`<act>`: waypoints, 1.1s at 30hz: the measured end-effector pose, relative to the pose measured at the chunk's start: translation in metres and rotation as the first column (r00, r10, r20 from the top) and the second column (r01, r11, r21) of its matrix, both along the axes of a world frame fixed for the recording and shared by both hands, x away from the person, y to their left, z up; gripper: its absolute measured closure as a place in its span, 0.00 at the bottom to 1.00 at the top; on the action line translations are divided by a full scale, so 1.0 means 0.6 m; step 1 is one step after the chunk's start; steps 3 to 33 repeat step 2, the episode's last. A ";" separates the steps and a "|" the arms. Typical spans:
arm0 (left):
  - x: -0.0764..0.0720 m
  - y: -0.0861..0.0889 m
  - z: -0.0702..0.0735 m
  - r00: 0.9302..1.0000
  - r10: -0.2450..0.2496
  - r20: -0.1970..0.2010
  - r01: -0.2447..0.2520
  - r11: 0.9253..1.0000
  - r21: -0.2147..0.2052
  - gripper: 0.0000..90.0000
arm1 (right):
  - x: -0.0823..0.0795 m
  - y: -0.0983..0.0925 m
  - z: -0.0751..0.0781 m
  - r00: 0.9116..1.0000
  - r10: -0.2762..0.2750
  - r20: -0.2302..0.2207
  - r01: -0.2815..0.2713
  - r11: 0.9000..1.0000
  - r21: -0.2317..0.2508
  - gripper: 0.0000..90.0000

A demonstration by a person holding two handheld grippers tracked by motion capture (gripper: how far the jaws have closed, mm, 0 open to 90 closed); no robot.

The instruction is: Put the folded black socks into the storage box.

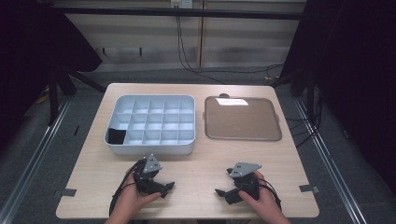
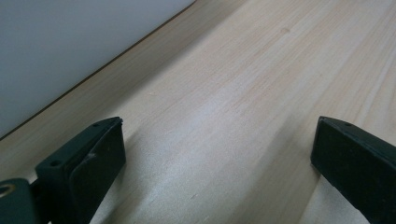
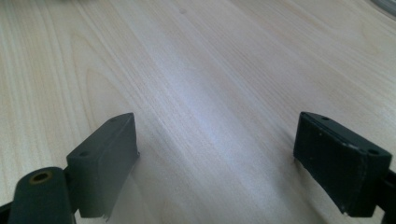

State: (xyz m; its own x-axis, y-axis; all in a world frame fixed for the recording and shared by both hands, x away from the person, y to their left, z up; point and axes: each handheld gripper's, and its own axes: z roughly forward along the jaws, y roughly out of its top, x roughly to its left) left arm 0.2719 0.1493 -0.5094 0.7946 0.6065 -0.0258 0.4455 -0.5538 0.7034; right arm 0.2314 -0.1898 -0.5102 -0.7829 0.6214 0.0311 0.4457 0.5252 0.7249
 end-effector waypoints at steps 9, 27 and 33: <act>0.000 0.000 0.000 1.000 0.004 -0.001 -0.004 1.000 0.001 0.02 | 0.000 0.000 0.000 1.000 0.000 0.000 0.000 1.000 0.000 0.15; 0.000 0.000 0.000 1.000 0.004 -0.001 -0.004 1.000 0.001 0.02 | 0.000 0.000 0.000 1.000 0.000 0.000 0.000 1.000 0.000 0.15; 0.000 0.000 0.000 1.000 0.004 -0.001 -0.004 1.000 0.001 0.02 | 0.000 0.000 0.000 1.000 0.000 0.000 0.000 1.000 0.000 0.15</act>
